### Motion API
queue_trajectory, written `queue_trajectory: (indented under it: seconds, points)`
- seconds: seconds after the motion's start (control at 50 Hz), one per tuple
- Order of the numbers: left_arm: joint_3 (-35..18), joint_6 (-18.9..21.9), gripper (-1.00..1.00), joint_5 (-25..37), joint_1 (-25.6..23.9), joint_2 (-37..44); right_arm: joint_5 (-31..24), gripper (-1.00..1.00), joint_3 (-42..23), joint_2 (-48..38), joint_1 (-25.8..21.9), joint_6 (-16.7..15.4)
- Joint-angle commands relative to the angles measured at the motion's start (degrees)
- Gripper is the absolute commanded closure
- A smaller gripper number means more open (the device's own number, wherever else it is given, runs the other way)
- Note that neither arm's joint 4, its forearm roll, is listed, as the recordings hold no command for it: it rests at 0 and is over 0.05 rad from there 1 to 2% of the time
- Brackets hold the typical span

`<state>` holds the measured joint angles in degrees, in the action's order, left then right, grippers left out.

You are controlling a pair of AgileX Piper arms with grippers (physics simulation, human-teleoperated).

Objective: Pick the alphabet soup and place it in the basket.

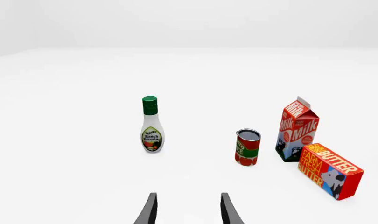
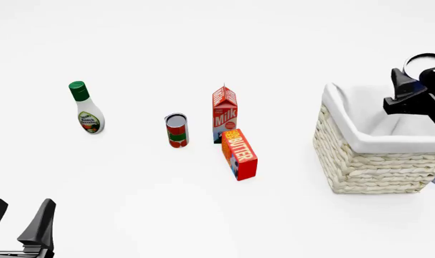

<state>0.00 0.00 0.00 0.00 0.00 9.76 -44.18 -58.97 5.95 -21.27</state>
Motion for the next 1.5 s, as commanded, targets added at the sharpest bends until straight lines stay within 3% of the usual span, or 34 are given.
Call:
queue_trajectory:
  seconds: [0.02,1.04,1.5]
  points:
    - [0.00,0.00,-1.00,0.00,0.00,0.00,-0.67,1.00,-2.11,-3.75,0.82,-1.19]
    - [0.00,0.00,-1.00,0.00,0.00,0.00,-9.11,1.00,-13.95,-18.99,3.57,-11.71]
    - [0.00,0.00,-1.00,0.00,0.00,0.00,-11.30,1.00,-16.76,-24.78,4.63,-14.25]
